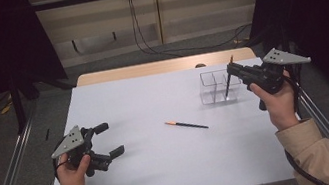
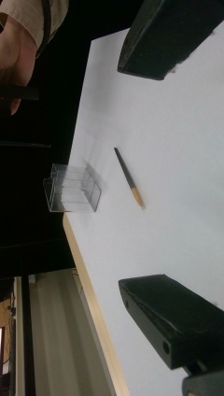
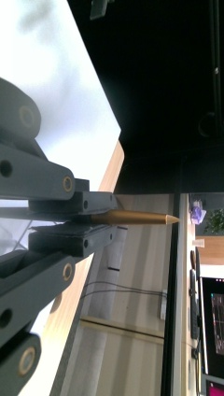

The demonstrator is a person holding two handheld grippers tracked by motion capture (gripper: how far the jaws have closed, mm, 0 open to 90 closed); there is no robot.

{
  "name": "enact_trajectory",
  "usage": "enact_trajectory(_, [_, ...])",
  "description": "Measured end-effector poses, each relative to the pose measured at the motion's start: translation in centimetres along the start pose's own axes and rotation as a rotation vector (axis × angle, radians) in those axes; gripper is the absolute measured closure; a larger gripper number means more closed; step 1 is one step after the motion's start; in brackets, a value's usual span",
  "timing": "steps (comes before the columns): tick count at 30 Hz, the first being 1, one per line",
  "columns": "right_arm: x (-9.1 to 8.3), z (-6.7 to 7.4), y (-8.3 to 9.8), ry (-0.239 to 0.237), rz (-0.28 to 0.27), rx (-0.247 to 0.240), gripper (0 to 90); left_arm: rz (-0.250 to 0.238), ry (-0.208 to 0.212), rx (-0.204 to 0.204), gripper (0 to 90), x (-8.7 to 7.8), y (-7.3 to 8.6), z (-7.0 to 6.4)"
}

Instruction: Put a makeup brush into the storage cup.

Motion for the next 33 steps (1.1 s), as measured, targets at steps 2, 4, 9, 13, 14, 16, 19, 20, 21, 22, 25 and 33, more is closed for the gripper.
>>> enact_trajectory(2, [0.0,-0.4,-0.1,0.012,0.004,-0.003,84.8,0.0,-0.001,0.001,0.0,0.0,0.0,0.0])
enact_trajectory(4, [-0.1,-0.8,-0.3,0.021,0.003,-0.005,84.8,0.0,-0.002,-0.001,0.0,0.0,0.0,0.0])
enact_trajectory(9, [-0.2,-1.9,-0.8,0.049,-0.002,0.002,84.8,0.002,-0.002,0.001,0.0,0.0,0.1,0.1])
enact_trajectory(13, [-0.4,-2.9,-1.2,0.072,-0.015,0.02,84.8,0.005,-0.002,0.007,0.0,0.0,0.2,0.1])
enact_trajectory(14, [-0.4,-3.1,-1.3,0.073,-0.024,0.029,84.8,0.005,-0.002,0.006,0.0,0.0,0.2,0.1])
enact_trajectory(16, [-0.4,-3.7,-1.5,0.087,-0.026,0.036,84.8,0.005,-0.002,0.005,0.0,0.0,0.2,0.1])
enact_trajectory(19, [-0.4,-4.3,-1.6,0.109,-0.021,0.03,84.8,0.004,0.0,0.004,0.0,0.1,0.2,0.0])
enact_trajectory(20, [-0.3,-4.4,-1.7,0.112,-0.021,0.033,84.8,0.004,0.002,0.004,0.0,0.1,0.2,0.0])
enact_trajectory(21, [-0.3,-4.6,-1.7,0.117,-0.022,0.032,84.8,0.004,0.002,0.005,0.0,0.1,0.2,0.0])
enact_trajectory(22, [-0.2,-4.7,-1.7,0.121,-0.018,0.032,84.8,0.004,0.002,0.004,0.0,0.1,0.2,0.0])
enact_trajectory(25, [-0.1,-4.9,-1.9,0.132,-0.019,0.027,84.8,0.004,0.002,0.005,0.0,0.1,0.2,0.0])
enact_trajectory(33, [0.5,-5.6,-1.8,0.157,-0.019,0.037,84.8,0.009,0.004,0.009,0.0,0.2,0.3,0.0])
Point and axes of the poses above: each handheld gripper's, and its own axes: x roughly forward along the jaws, y roughly out of its underside, z roughly to its left, the point moved 9 cm from there along x, roughly forward along the jaws, and after that the axes turned 12 degrees about z, right-handed, at the moved point
